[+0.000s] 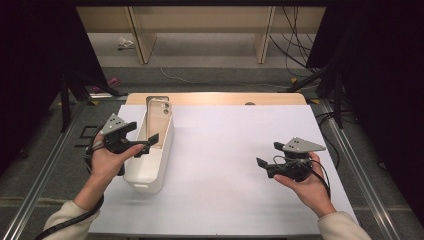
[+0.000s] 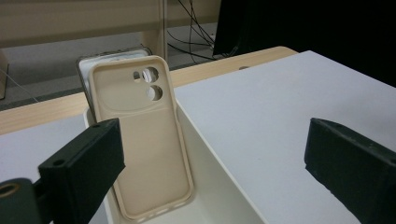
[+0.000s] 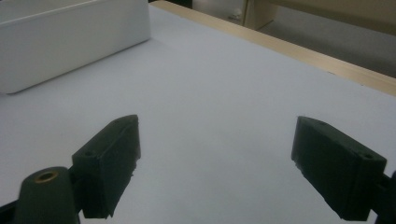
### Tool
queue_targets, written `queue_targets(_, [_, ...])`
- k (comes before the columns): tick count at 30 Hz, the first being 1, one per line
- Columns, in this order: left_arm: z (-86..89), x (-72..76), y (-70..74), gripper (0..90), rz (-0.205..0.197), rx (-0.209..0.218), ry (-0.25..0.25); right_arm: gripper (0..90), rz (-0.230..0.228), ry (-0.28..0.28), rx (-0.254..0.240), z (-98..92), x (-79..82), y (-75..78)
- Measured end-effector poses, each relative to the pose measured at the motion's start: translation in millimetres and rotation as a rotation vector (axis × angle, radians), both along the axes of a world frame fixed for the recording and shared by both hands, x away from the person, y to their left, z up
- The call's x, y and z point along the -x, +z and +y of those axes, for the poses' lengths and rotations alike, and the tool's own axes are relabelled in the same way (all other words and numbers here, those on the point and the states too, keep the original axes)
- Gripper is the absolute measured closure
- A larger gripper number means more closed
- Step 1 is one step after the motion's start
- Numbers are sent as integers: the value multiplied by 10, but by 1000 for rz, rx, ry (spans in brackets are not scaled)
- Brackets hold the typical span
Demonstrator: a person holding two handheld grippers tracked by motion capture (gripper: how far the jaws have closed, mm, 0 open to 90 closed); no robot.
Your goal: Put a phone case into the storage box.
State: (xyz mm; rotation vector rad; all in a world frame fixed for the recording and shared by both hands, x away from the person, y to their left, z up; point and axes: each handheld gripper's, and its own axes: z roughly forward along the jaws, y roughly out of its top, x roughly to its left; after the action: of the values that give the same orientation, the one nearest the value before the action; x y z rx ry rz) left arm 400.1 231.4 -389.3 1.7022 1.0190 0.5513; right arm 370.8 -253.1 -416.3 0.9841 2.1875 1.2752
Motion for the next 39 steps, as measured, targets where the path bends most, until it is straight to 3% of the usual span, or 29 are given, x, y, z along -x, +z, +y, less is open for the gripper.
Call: queue_targets(39, [38,392,-176,0,-35,-20,-60,163,2,-48,-16,-264,106,13])
